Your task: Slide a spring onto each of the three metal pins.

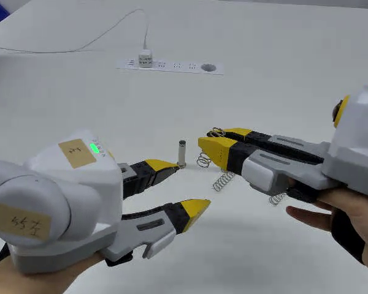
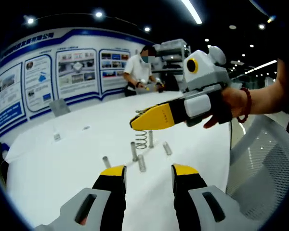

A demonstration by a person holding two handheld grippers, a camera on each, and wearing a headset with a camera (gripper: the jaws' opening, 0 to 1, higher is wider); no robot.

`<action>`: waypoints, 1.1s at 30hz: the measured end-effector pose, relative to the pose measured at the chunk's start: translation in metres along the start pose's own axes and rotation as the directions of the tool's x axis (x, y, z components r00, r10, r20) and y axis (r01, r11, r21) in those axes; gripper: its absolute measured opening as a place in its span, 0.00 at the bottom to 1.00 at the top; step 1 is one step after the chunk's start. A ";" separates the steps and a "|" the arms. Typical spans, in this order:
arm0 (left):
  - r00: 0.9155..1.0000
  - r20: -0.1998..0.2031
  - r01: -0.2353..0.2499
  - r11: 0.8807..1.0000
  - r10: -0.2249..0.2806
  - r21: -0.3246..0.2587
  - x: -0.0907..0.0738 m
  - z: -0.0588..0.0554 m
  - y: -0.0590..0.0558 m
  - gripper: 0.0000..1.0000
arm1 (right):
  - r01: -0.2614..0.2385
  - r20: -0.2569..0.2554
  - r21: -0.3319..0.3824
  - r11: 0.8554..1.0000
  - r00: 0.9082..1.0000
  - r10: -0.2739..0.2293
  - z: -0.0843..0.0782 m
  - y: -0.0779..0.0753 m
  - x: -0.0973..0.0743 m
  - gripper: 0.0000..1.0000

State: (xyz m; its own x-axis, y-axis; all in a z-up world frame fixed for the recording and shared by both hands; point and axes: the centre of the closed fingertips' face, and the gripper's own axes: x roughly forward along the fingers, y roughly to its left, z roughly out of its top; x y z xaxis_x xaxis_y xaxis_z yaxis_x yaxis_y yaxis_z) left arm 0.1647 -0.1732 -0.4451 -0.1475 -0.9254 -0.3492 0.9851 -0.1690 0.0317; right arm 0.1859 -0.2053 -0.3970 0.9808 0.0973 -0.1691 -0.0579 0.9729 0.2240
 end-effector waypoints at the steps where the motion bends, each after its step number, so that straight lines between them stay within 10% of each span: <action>1: 1.000 -0.005 -0.005 1.000 0.005 -0.004 0.000 -0.001 0.001 0.40 | 0.001 -0.004 -0.009 1.000 1.000 -0.001 -0.001 -0.001 0.002 0.11; 33: 0.997 -0.044 -0.069 0.996 0.067 -0.051 0.006 -0.018 0.013 0.63 | 0.119 -0.042 -0.055 0.991 0.992 -0.121 -0.015 -0.063 0.069 0.12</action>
State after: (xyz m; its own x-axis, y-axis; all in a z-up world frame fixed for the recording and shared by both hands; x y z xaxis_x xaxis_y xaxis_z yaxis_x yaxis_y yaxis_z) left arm 0.1786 -0.1752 -0.4638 -0.0775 -0.9187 -0.3873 0.9962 -0.0873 0.0078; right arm 0.2541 -0.2571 -0.4373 0.9719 -0.0127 -0.2349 0.0491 0.9875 0.1496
